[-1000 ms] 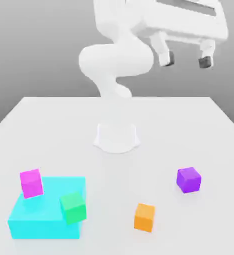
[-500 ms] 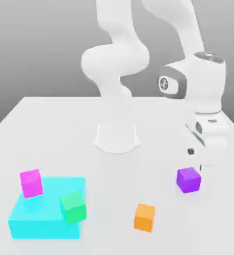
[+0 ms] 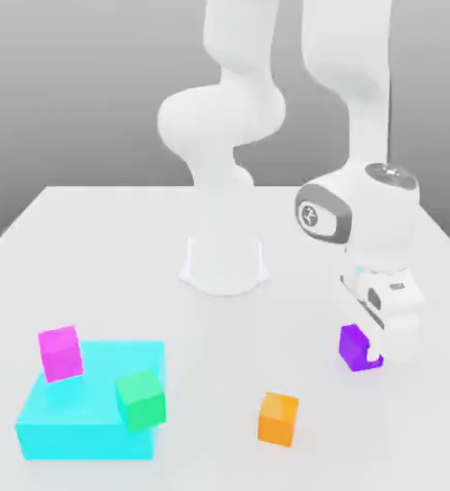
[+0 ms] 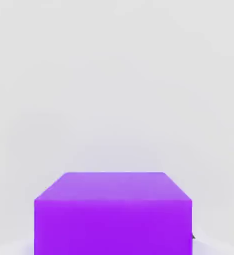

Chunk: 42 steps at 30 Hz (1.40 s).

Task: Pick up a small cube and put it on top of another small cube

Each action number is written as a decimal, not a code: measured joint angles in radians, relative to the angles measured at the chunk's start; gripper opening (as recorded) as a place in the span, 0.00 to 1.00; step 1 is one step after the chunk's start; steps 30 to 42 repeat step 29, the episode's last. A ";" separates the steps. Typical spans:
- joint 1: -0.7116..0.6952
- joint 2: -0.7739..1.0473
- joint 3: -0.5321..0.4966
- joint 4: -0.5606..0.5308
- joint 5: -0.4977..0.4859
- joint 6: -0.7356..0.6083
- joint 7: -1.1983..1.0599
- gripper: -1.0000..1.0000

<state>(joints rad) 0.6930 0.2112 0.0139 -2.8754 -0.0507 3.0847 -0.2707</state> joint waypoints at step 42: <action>-0.596 -0.177 -0.345 0.305 0.077 -0.484 0.394 1.00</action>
